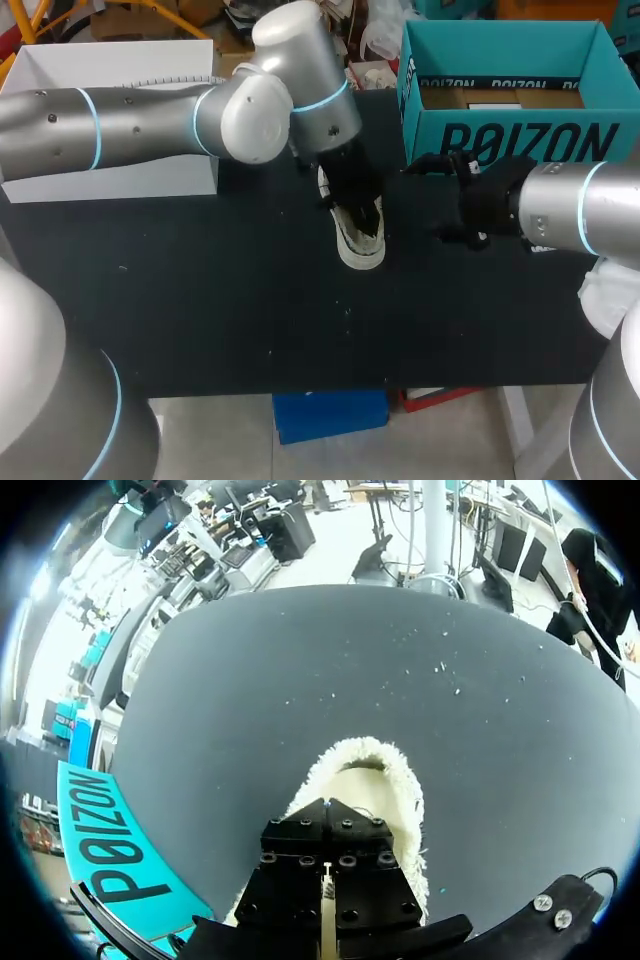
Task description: Take the shoe out of the shoebox, open the shoe tongue, remove and reinsert the insole, then place the shoe into the shoebox
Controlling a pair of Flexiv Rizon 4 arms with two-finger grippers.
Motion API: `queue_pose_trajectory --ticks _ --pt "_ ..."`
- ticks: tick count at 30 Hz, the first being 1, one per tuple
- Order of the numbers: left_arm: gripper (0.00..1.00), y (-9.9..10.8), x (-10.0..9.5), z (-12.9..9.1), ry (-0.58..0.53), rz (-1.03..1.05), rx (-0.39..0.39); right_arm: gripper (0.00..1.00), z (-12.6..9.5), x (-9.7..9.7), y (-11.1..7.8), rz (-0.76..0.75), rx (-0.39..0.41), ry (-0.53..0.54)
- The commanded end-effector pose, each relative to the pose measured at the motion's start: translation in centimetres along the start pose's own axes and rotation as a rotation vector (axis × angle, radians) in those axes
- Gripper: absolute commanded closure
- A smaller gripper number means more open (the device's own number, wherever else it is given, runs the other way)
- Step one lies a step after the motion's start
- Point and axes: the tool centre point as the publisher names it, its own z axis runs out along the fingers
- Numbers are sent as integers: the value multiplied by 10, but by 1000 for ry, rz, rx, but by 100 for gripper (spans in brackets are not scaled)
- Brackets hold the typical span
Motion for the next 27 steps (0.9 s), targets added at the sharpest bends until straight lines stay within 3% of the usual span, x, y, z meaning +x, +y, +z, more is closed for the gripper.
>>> queue_pose_trajectory --ticks 1,8,23,27 --pt "100 -12 13 -29 -47 0 -17 0 -3 -6 -6 122 -332 10" --pt "100 -17 18 -60 -111 -11 -53 0 -3 -6 -6 122 -332 10" --pt "100 -14 42 -103 -151 -41 -123 0 -3 -6 -6 122 -332 10" --pt "91 -14 46 -108 -150 -35 -136 0 -3 -6 -6 122 -332 10"
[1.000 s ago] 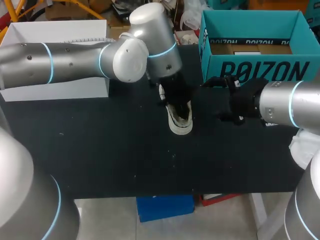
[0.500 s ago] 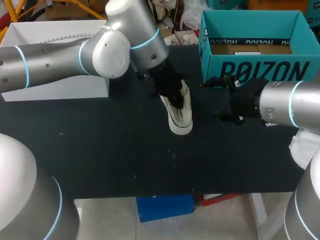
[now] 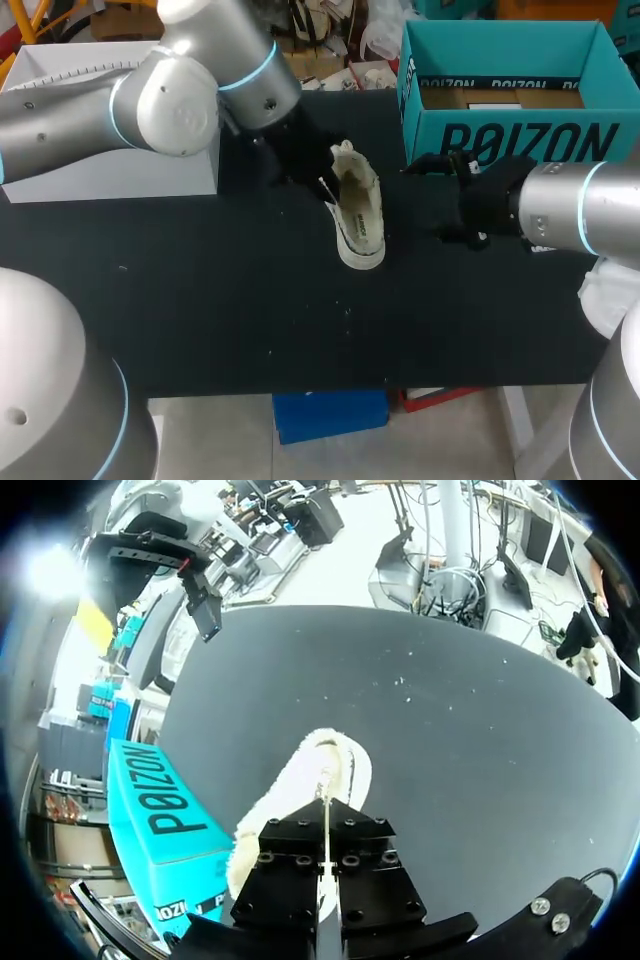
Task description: Take the shoe out of the shoebox, open the shoe tongue, remove and reinsert the insole, then place the shoe into the shoebox
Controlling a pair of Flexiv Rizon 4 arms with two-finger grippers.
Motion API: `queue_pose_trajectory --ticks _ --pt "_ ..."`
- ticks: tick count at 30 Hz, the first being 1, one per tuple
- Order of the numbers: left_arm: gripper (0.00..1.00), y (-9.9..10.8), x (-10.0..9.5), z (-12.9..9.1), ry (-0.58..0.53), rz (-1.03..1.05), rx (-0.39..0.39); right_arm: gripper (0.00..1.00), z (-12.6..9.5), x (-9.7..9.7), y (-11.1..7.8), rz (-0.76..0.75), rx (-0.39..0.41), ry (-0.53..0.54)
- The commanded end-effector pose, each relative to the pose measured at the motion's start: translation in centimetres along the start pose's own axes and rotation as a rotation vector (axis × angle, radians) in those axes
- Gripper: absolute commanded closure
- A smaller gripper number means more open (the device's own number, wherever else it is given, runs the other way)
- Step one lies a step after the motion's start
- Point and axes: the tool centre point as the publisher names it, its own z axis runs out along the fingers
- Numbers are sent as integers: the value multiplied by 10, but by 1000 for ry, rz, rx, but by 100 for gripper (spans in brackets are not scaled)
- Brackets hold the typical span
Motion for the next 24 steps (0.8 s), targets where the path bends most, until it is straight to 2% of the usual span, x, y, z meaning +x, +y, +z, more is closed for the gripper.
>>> queue_pose_trajectory --ticks 1,3,13,20,21,24 --pt "90 -3 9 -11 -6 6 -14 0 -3 -6 -6 123 -332 10" --pt "84 -1 10 -13 3 14 -31 0 -3 -6 -6 123 -332 10" --pt "80 9 13 -16 4 16 -53 0 -3 -6 -6 123 -332 10" --pt "93 20 12 -18 -3 7 -80 0 -3 -6 -6 123 -332 10" --pt "100 23 12 -19 -9 -1 -84 0 -3 -6 -6 123 -332 10" --pt "100 30 9 -21 -49 -35 -89 0 -3 -6 -6 123 -332 10"
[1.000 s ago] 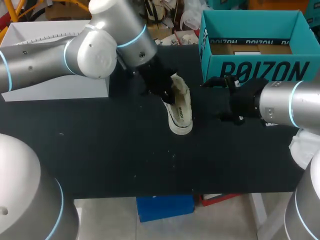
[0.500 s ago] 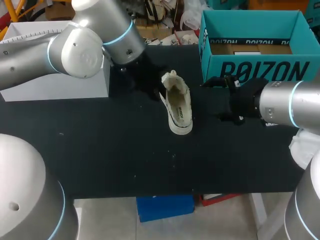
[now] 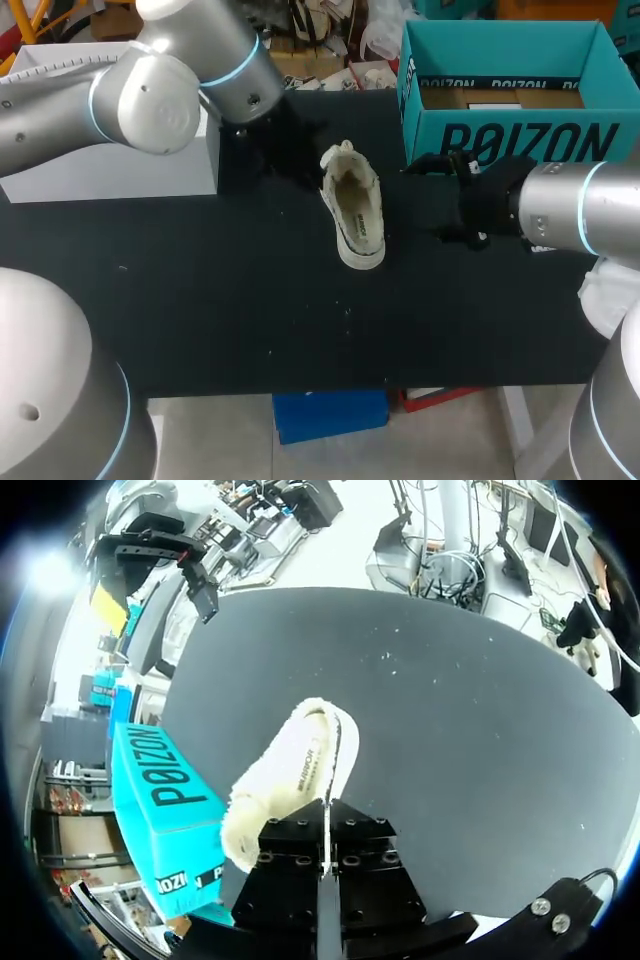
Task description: Take the shoe out of the shoebox, open the shoe tongue, remove and reinsert the insole, then place the shoe into the shoebox
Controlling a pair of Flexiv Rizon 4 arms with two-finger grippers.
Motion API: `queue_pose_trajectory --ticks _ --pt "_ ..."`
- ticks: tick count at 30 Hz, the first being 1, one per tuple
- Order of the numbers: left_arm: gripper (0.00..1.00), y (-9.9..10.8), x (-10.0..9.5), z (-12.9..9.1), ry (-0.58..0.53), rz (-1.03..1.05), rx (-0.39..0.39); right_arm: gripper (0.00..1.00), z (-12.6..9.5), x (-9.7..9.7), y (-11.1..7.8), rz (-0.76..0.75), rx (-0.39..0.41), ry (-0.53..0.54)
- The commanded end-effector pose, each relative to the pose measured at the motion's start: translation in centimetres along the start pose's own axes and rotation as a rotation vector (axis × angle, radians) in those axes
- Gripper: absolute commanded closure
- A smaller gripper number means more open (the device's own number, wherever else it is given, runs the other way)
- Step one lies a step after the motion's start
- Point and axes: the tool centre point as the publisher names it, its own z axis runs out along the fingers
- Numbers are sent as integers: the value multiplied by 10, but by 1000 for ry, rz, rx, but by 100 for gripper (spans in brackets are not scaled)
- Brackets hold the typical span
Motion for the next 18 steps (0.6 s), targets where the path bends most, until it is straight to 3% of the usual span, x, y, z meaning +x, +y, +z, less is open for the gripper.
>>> queue_pose_trajectory --ticks 1,8,18 --pt "100 7 -1 0 -43 -26 -6 0 -3 -6 -6 123 -332 10" --pt "100 24 -14 -4 -154 -142 -60 0 -3 -6 -6 123 -332 10" --pt "100 67 -38 2 -270 -297 -163 0 -3 -6 -6 123 -332 10"
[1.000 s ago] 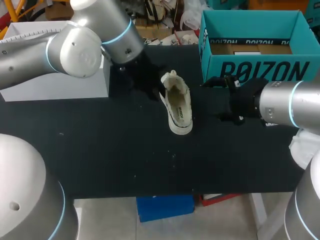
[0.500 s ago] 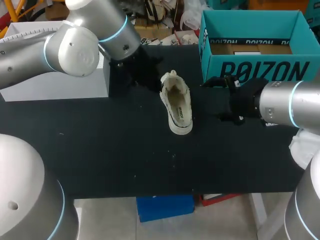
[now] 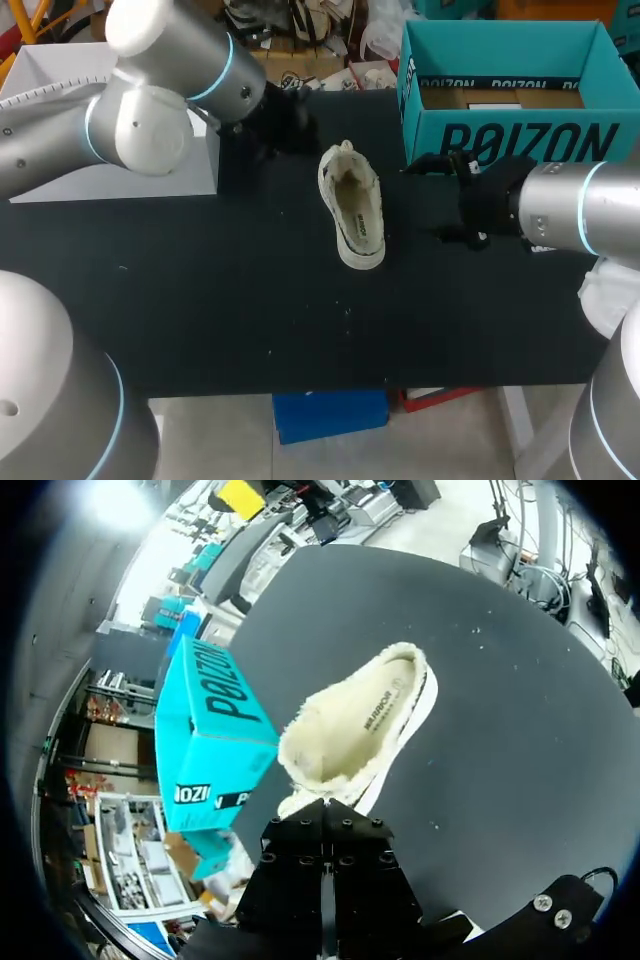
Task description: Take the shoe out of the shoebox, open the shoe tongue, remove and reinsert the insole, then place the shoe into the shoebox
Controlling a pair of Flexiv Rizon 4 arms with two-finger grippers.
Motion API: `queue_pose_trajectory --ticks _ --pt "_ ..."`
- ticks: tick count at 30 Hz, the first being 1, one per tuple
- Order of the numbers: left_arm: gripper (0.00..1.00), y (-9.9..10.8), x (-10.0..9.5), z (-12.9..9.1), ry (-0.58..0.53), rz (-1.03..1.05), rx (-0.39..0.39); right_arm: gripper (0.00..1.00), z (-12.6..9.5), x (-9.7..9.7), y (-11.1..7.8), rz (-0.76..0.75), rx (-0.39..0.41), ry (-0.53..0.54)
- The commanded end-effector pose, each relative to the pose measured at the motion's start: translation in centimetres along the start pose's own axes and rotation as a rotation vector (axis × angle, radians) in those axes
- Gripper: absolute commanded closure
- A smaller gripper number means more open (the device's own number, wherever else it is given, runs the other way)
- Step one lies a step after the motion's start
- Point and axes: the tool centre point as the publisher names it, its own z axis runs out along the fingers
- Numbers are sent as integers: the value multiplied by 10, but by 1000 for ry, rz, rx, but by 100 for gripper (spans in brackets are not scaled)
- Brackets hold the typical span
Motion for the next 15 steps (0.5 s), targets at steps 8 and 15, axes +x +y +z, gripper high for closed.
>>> queue_pose_trajectory --ticks 8,15 --pt "100 10 -26 55 -4 -28 -28 0 -3 -6 -6 123 -332 10" --pt "100 1 -28 75 10 -30 9 0 -3 -6 -6 123 -332 10"
